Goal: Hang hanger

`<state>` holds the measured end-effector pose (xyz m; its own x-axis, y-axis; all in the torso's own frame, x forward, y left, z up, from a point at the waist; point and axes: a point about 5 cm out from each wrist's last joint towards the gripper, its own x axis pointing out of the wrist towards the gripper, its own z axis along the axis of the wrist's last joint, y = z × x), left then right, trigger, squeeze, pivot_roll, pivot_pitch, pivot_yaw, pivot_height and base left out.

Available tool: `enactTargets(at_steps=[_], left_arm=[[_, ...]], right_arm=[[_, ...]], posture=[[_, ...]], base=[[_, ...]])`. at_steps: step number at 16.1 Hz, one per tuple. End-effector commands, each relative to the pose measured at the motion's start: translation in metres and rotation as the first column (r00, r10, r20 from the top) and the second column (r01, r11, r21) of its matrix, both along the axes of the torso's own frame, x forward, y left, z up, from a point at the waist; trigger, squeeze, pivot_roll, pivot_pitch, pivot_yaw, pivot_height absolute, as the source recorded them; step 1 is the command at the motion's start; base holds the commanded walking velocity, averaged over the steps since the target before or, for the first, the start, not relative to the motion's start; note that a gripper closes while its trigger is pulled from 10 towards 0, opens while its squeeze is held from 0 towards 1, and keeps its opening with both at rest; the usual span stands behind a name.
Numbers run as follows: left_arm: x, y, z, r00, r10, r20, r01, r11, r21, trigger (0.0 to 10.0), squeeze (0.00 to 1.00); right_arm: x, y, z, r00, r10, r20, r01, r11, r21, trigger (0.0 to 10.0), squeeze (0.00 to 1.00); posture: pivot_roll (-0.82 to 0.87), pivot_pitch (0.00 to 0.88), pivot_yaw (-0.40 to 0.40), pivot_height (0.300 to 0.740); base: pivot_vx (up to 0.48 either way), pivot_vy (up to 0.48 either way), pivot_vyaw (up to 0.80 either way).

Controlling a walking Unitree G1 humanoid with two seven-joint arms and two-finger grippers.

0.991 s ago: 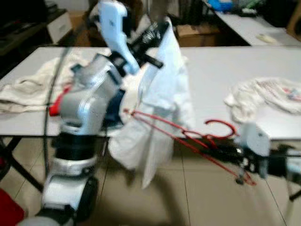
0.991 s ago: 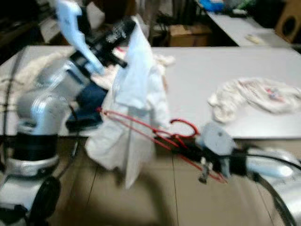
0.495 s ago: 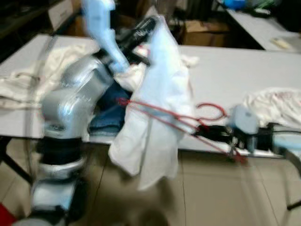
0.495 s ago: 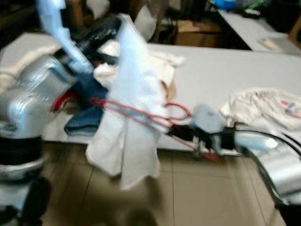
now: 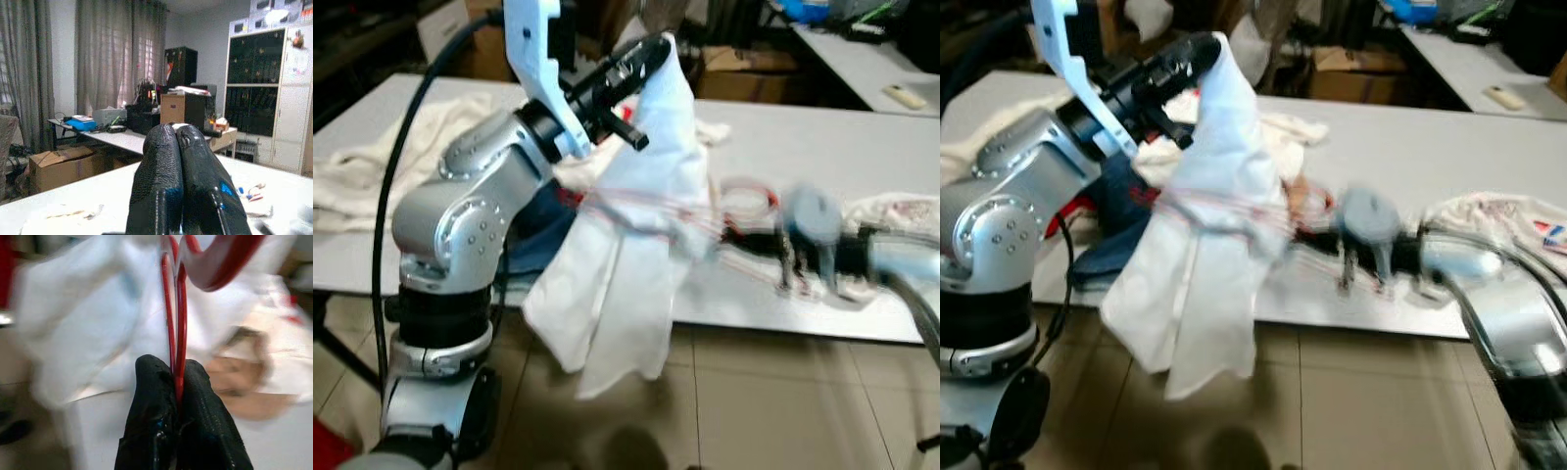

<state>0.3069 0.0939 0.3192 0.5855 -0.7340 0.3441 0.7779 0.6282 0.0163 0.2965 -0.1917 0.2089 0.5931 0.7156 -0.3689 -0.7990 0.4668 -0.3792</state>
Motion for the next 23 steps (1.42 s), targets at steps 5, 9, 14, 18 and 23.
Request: enactTargets(at_steps=[5,9,14,18,23], left_arm=[[-0.006,0.009,0.032,0.994,0.012,0.113,0.008,0.986,-0.169,10.0,0.0],[-0.002,0.018,0.038,0.991,0.073,0.113,-0.045,0.971,-0.235,10.0,0.0],[0.034,-0.004,-0.031,0.975,0.205,-0.082,-0.202,0.978,0.05,10.0,0.0],[0.059,-0.002,-0.131,0.878,0.435,-0.201,-0.349,0.867,0.355,10.0,0.0],[0.09,0.006,-0.09,0.835,0.524,-0.169,-0.49,0.847,0.206,10.0,0.0]], right_arm=[[0.069,-0.041,0.153,0.652,-0.547,0.525,0.355,0.832,0.426,10.0,0.0],[0.083,-0.019,0.116,0.726,-0.381,0.573,0.297,0.925,0.238,10.0,0.0],[0.073,-0.018,-0.006,0.935,-0.223,0.277,0.229,0.973,0.011,10.0,0.0],[0.021,-0.021,-0.095,0.991,-0.132,0.023,0.134,0.986,-0.099,10.0,0.0],[0.003,-0.019,-0.095,0.993,-0.113,0.022,0.114,0.993,-0.04,10.0,0.0]], posture=[[-0.05,0.0,-0.024,0.74],[-0.05,0.0,-0.025,0.74],[-0.05,0.0,-0.018,0.74],[-0.07,0.0,0.023,0.74],[-0.09,0.0,0.049,0.74]], base=[[0.0,0.0,0.0],[0.0,0.0,0.0],[0.0,0.0,0.0],[0.0,0.0,0.0],[0.0,0.0,0.0]])
